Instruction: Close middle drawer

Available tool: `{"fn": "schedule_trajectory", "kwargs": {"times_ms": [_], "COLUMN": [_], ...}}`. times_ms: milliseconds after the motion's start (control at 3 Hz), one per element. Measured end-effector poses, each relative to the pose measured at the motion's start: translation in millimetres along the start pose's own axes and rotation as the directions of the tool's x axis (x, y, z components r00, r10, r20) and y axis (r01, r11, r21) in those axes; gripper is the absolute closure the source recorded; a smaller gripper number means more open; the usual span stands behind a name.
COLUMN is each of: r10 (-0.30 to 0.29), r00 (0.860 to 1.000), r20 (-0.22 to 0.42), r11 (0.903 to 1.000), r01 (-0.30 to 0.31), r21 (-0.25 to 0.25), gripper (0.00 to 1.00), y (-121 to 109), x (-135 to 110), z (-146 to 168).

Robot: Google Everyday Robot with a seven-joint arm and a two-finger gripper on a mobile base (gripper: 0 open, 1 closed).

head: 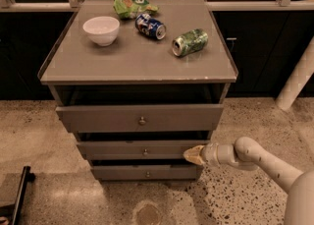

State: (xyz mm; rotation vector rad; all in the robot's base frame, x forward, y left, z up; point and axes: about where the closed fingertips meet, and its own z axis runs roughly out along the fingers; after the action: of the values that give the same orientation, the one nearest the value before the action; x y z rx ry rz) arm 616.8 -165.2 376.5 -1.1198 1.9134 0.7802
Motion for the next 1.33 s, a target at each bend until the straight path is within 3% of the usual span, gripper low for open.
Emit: {"fn": "schedule_trajectory", "kwargs": {"times_ms": [333,667,1000,1333], "r10": [-0.019,-0.019,0.068,0.180], "r00": [1.000,1.000,0.997,0.980], "r20": [-0.010,-0.011,-0.031,-0.081], "r11": [0.9992,0.9992,0.9970,0.9833], "r01": [0.019,0.020,-0.070,-0.182], "r21": [0.034,0.035,-0.034,-0.010], "gripper": [1.00,1.00,1.00,1.00], "y": [-6,-4,40,88], "x": [-5,-4,33,59], "z": [0,0,-22,-82]}}
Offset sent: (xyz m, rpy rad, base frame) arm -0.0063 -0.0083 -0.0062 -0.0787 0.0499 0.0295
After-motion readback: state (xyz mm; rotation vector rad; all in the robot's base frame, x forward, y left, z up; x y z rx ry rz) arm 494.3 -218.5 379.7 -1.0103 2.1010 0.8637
